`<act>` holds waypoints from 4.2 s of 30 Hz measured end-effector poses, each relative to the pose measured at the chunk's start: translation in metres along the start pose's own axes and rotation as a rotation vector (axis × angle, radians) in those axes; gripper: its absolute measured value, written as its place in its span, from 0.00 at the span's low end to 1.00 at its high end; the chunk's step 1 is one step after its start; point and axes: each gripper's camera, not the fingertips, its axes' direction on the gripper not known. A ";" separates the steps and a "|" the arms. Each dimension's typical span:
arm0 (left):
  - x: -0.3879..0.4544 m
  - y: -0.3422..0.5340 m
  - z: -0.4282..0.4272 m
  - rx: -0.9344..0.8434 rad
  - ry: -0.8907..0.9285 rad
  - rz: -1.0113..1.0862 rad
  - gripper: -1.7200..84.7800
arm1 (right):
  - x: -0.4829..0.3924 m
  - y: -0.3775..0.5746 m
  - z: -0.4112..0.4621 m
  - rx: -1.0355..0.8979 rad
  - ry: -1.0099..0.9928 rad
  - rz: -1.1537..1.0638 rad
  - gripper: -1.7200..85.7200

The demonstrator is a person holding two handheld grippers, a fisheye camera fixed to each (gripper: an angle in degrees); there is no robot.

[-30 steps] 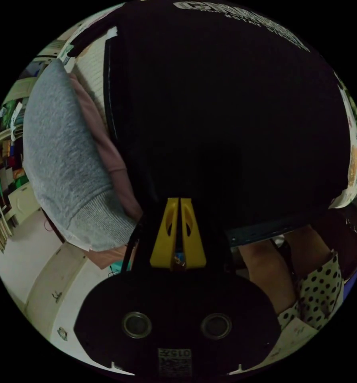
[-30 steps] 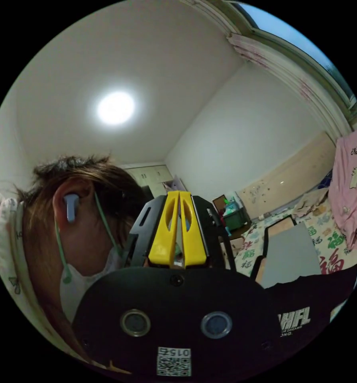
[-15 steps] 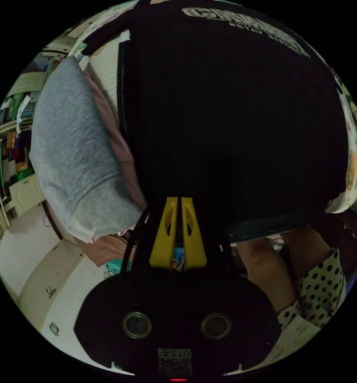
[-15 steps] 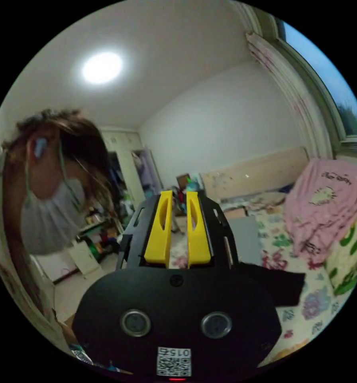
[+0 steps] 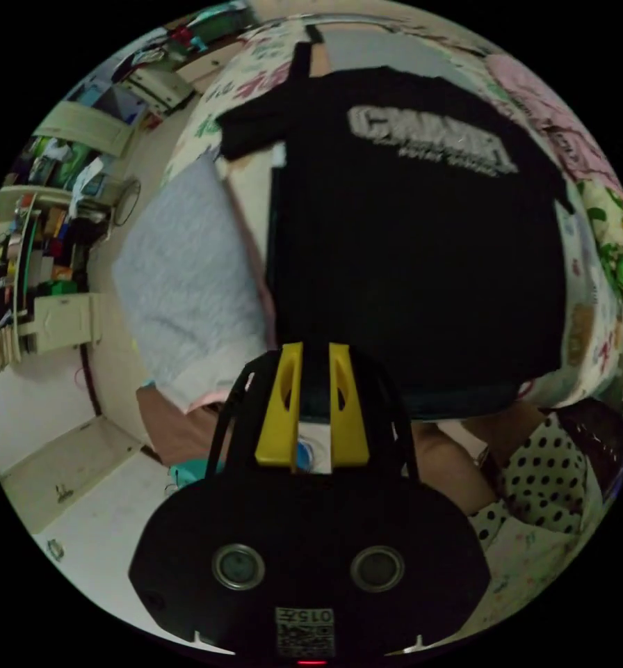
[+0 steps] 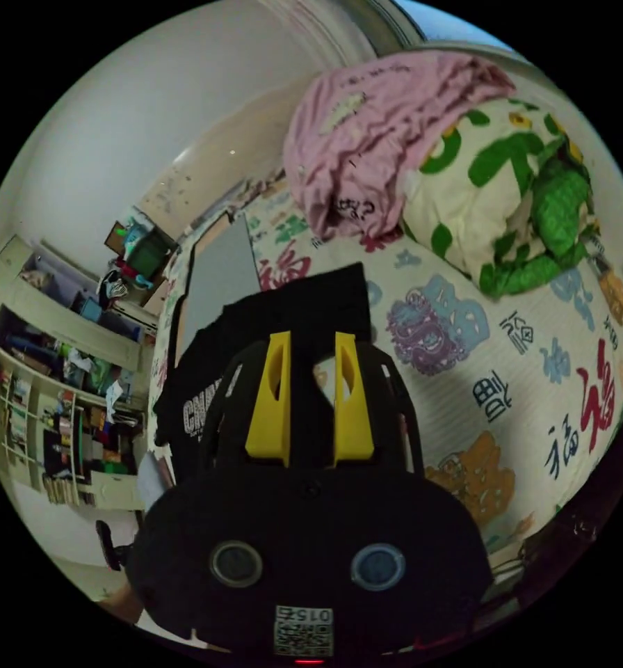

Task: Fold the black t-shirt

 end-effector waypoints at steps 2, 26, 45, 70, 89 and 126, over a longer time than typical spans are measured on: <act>0.021 -0.034 -0.028 0.069 0.079 0.082 0.09 | 0.032 -0.040 0.025 -0.026 -0.004 0.038 0.14; 0.452 -0.494 -0.144 0.111 0.403 0.420 0.11 | 0.304 -0.342 0.114 -0.334 -0.022 0.151 0.03; 0.098 -0.355 -0.192 0.524 0.552 0.094 0.05 | 0.327 -0.348 0.079 -0.446 -0.374 -0.600 0.05; 0.299 -0.293 -0.008 0.226 0.406 0.504 0.11 | 0.599 -0.366 0.283 -0.523 -0.035 -0.628 0.07; 0.281 -0.258 0.162 0.392 0.196 0.240 0.11 | 0.751 -0.296 0.515 -0.564 0.105 -0.627 0.07; 0.059 -0.056 0.615 0.606 0.651 -0.852 0.02 | 0.479 0.072 1.141 -0.761 -0.034 -1.498 0.11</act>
